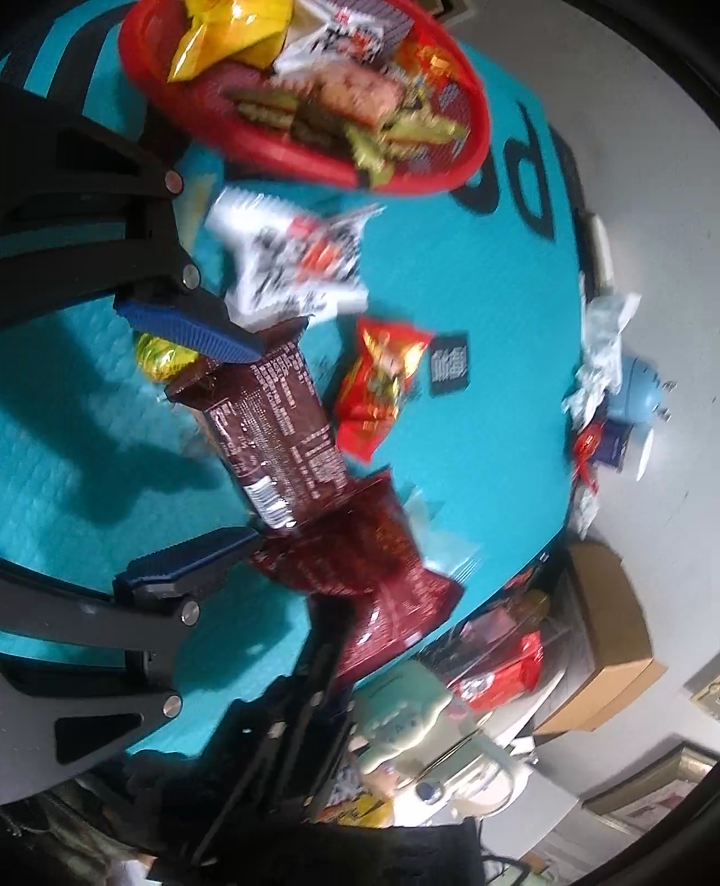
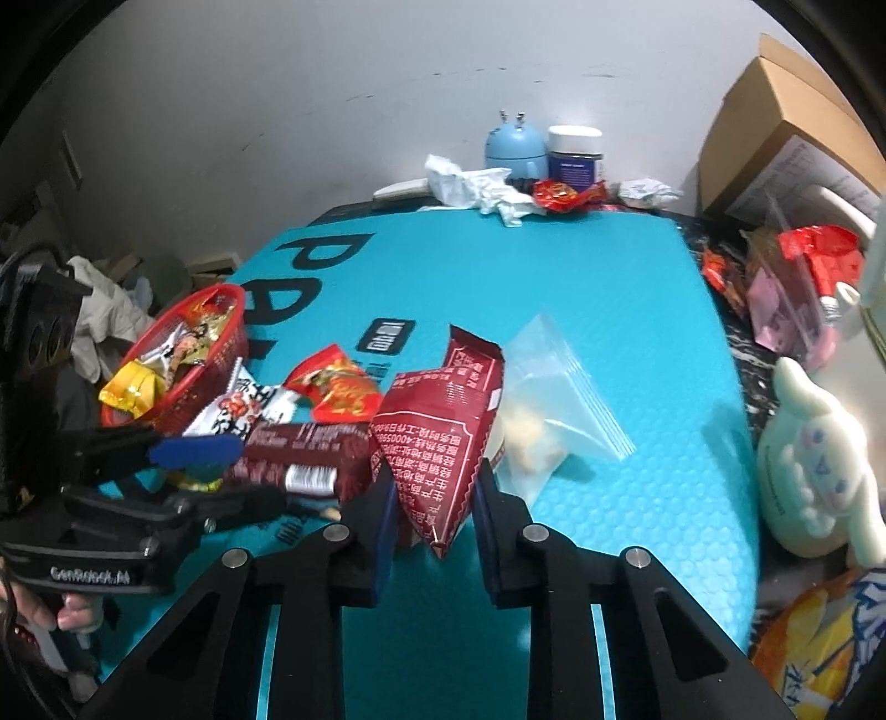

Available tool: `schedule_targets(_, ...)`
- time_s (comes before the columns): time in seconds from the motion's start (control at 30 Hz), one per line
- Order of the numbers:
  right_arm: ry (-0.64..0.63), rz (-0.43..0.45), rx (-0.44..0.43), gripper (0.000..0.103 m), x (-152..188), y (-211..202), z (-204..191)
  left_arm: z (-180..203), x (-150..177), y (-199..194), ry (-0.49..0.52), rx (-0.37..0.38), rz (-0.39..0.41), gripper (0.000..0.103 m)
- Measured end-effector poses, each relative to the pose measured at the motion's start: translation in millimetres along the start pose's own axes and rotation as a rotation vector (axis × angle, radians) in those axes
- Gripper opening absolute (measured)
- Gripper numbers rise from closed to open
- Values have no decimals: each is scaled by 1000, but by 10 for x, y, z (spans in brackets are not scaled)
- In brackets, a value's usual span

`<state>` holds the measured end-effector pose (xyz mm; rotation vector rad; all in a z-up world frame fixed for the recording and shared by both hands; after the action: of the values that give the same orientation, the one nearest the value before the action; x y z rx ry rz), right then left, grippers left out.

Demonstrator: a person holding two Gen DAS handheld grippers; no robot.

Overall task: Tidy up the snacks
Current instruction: 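Grasp the brown chocolate bar with the left tool while the right tool grasps the dark-red bag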

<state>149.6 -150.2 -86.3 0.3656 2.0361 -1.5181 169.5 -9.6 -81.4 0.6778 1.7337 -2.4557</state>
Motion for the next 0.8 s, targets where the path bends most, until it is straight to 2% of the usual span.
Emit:
schedule_targets(0.13, 23, -5, 14, 24, 83, -70, 59, 80, 77, 15, 16, 18, -20, 61)
schedule_targets(0.23, 40, -13, 13, 24, 165, -131, 94, 95, 93, -66, 21, 28, 0, 61)
schedule_targets(0.43, 35, -29, 5, 24, 323, -235, 53, 134, -26, -201, 94, -38, 73, 61)
schedule_targets(0.53, 25, -38, 22, 24, 388, -259, 42, 186, -90, -156, 147, -49, 76, 61)
schedule_targets(0.63, 40, -46, 42, 26, 421, -264, 92, 246, -151, -10, 211, -59, 44, 61)
schedule_targets(0.67, 49, -48, 52, 33, 427, -264, 119, 256, -175, 35, 222, -65, 34, 61)
schedule_targets(0.7, 57, -48, 62, 46, 432, -268, 141, 259, -180, 56, 228, -64, 31, 61)
schedule_targets(0.77, 74, -44, 70, 56, 443, -287, 187, 270, -207, 93, 244, -70, 25, 61)
schedule_targets(0.8, 78, -44, 68, 56, 444, -292, 200, 276, -213, 109, 253, -74, 22, 61)
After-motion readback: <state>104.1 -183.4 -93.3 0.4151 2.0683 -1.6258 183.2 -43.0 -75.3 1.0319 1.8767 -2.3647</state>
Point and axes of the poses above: each gripper's, at about its wrist camera, not at the fingertips, and y roughly the way its jaws point, z to its right, x to its underside, the point moved 3 cm from there along y, roughly the way its jaws point, and after that the axes turned 8 degrees about -z, right-handed, at the moved point
